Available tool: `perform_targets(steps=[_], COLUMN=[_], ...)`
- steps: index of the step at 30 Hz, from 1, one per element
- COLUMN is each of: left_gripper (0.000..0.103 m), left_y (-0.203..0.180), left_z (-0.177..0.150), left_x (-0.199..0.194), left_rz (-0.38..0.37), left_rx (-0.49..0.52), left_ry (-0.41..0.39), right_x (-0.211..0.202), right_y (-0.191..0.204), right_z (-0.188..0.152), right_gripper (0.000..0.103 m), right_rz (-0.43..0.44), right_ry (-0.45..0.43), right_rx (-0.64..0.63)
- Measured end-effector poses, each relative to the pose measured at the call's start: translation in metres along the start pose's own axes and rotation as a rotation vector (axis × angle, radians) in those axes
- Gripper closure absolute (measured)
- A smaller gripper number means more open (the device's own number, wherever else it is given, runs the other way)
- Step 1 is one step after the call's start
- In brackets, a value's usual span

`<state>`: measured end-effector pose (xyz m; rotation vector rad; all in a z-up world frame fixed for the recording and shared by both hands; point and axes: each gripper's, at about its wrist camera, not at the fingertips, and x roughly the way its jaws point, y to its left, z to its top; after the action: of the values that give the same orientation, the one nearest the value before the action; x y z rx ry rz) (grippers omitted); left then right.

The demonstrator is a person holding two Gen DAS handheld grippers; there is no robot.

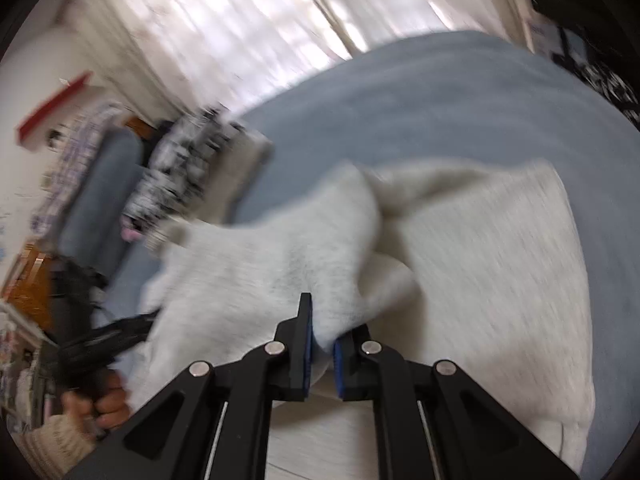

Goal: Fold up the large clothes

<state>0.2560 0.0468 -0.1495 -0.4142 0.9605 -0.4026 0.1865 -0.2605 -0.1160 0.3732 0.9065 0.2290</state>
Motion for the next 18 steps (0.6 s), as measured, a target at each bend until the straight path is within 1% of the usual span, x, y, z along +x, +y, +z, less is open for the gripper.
perform_targets(steps=[2, 3, 4, 5, 8, 11, 13, 16, 18], left_gripper=[0.09, 0.09, 0.089, 0.087, 0.087, 0.087, 0.087, 0.087, 0.087], left_y=[0.0, 0.003, 0.007, 0.01, 0.016, 0.016, 0.017, 0.022, 0.025], left_z=[-0.014, -0.018, -0.02, -0.021, -0.017, -0.011, -0.009, -0.006, -0.004], left_x=[0.013, 0.018, 0.02, 0.019, 0.014, 0.005, 0.005, 0.016, 0.016], left_rz=[0.043, 0.042, 0.036, 0.023, 0.0, -0.002, 0.008, 0.012, 0.003], left_rx=[0.022, 0.012, 0.006, -0.003, -0.006, 0.014, 0.026, 0.013, -0.003], left_ry=[0.033, 0.046, 0.045, 0.037, 0.023, 0.005, -0.006, 0.021, 0.023], right_x=[0.021, 0.032, 0.036, 0.034, 0.027, 0.022, 0.02, 0.024, 0.021], right_y=[-0.011, -0.016, -0.02, -0.019, -0.008, 0.003, 0.006, 0.004, 0.003], right_z=[-0.013, -0.021, -0.028, -0.03, -0.029, -0.03, -0.032, -0.039, -0.039], right_gripper=[0.095, 0.095, 0.094, 0.094, 0.093, 0.093, 0.094, 0.094, 0.094], right_rz=[-0.055, -0.068, -0.068, -0.066, -0.084, -0.097, -0.073, -0.091, -0.077], right_ry=[0.078, 0.112, 0.105, 0.091, 0.076, 0.054, 0.044, 0.06, 0.059], right_rx=[0.027, 0.043, 0.065, 0.069, 0.055, 0.023, 0.028, 0.011, 0.028])
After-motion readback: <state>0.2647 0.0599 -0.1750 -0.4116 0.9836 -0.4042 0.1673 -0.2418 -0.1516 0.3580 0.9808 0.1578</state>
